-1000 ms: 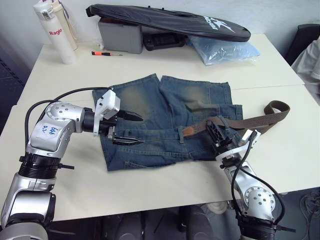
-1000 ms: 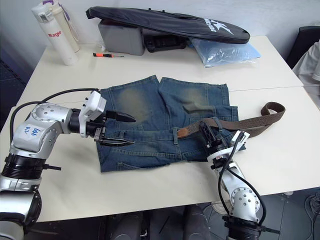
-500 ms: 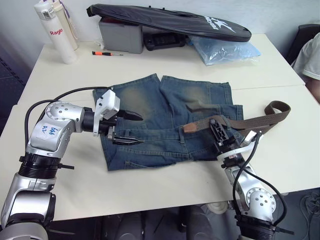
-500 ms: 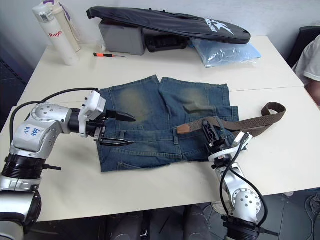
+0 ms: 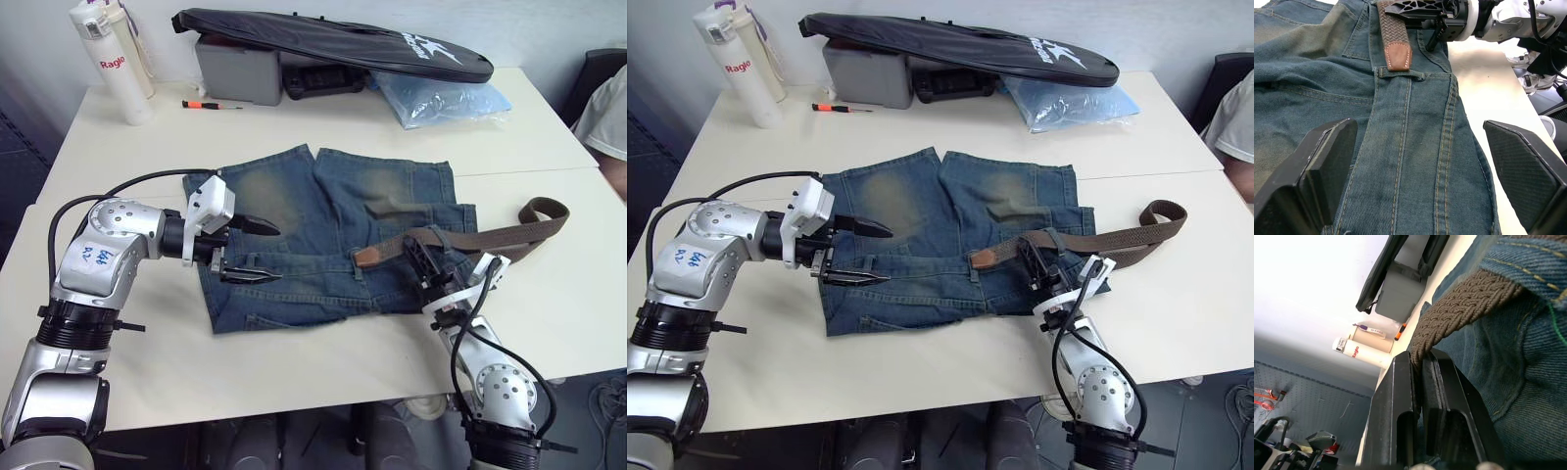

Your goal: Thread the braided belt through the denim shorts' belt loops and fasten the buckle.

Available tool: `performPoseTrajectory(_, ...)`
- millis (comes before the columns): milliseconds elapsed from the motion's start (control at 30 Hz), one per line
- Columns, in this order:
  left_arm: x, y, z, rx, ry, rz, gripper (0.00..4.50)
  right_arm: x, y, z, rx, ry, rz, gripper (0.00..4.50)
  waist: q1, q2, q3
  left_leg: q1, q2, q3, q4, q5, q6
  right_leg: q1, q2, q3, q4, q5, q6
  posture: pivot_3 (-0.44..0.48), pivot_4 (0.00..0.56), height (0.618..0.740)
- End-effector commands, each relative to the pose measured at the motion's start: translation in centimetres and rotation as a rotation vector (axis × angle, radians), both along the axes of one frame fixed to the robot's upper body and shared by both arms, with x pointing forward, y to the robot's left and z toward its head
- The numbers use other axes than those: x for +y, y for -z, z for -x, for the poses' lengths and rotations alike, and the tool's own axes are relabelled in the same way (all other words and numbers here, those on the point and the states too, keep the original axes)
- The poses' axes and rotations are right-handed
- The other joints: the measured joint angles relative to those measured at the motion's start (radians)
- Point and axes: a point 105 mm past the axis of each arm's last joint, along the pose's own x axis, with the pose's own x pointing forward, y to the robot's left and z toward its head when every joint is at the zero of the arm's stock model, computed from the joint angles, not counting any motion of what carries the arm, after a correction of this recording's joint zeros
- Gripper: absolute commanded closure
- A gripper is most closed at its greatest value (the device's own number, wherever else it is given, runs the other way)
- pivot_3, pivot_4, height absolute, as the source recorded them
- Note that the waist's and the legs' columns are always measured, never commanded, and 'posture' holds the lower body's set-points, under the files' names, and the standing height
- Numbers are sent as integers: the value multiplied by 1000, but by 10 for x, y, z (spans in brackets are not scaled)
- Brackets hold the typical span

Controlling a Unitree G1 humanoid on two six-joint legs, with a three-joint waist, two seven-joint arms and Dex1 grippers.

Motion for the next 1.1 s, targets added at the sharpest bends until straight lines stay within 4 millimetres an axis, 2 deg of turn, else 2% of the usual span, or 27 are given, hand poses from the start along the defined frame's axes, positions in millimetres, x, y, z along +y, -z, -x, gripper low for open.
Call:
performPoseTrajectory(33, 0, -7, 0, -36, 6, 5, 0, -22, 6, -3, 23, 106, -35, 4251, 2, 0, 0, 0, 0, 0, 0, 0, 0, 0, 0, 0, 0, 0, 0, 0, 150, 740)
performPoseTrajectory(167, 0, -7, 0, -37, 6, 5, 0, -31, 7, -3, 39, 146, -60, 4251, 3, 0, 0, 0, 0, 0, 0, 0, 0, 0, 0, 0, 0, 0, 0, 0, 150, 740)
performPoseTrajectory(467, -1, -6, 0, -34, 10, 5, 0, -26, 9, 4, 40, 127, -32, 4251, 4, 0, 0, 0, 0, 0, 0, 0, 0, 0, 0, 0, 0, 0, 0, 0, 150, 740)
performPoseTrajectory(667, -2, -6, 0, -36, 12, 3, 0, -14, 10, 7, 31, 68, 47, 4251, 5, 0, 0, 0, 0, 0, 0, 0, 0, 0, 0, 0, 0, 0, 0, 0, 150, 740)
performPoseTrajectory(967, -3, -6, -1, -38, 14, 3, 0, 16, 16, 9, 35, -60, 125, 4251, 1, 0, 0, 0, 0, 0, 0, 0, 0, 0, 0, 0, 0, 0, 0, 0, 150, 740)
performPoseTrajectory(1033, -3, -6, -1, -38, 14, 2, 0, 17, 18, 7, 37, -61, 138, 4251, -2, 0, 0, 1, 0, 0, 0, 0, 0, 0, 0, 0, 0, 0, 0, 0, 150, 740)
performPoseTrajectory(1100, -3, -6, -1, -40, 15, 2, 0, 8, 19, 0, 56, 2, 164, 4251, -3, -1, 0, 1, 0, 0, -1, 0, 0, 0, 0, 0, 0, 0, 0, 0, 150, 740)
